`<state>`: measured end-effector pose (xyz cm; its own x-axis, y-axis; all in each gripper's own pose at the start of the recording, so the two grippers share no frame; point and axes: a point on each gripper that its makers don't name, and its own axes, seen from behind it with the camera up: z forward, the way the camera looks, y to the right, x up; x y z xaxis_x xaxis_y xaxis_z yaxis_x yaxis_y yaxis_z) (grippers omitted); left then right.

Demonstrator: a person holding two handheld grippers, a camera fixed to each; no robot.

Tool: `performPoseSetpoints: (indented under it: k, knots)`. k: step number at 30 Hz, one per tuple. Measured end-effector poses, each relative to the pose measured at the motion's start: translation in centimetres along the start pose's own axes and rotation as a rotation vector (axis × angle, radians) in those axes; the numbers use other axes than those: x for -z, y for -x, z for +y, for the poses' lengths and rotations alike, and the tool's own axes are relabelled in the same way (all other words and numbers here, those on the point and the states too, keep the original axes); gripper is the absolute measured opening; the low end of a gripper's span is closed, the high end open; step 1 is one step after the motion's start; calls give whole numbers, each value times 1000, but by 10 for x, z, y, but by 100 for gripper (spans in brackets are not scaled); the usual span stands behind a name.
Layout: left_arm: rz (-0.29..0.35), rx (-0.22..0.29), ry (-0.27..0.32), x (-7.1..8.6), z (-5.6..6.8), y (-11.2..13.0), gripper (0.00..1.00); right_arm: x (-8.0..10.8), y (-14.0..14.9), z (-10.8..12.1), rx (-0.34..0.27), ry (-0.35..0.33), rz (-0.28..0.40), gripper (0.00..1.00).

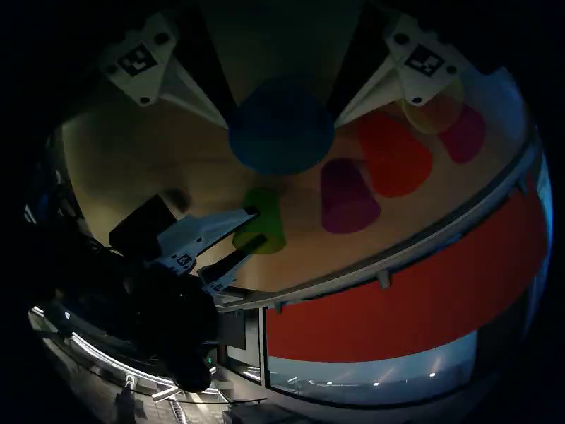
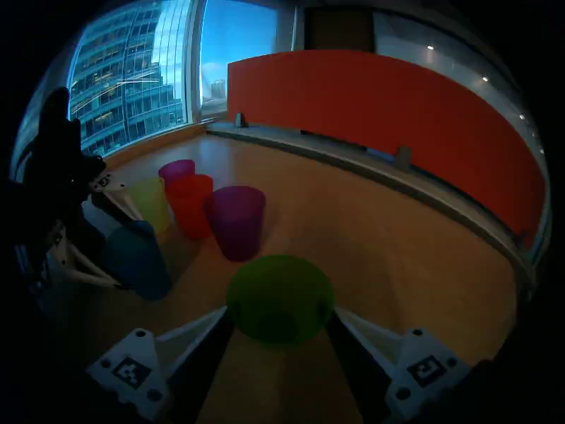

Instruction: Pour water

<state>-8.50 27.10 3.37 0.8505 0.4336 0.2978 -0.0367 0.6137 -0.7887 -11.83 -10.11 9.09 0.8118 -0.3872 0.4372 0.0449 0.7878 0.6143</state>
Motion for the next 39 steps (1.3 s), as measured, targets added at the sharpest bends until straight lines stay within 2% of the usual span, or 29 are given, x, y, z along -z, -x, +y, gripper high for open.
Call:
performPoseSetpoints:
  k: [11, 20, 29, 39]
  knots:
    - [6, 1, 3, 5, 1, -1, 85, 6, -4, -3, 12, -4, 5, 89]
    - [32, -2, -3, 16, 2, -8, 84, 18, -13, -9, 34, 3, 18, 89]
    - [62, 3, -20, 40, 7, -17, 85, 39, -26, -18, 53, 15, 48, 89]
    - [114, 7, -51, 75, 12, -35, 84, 68, -44, -36, 74, 25, 99, 89]
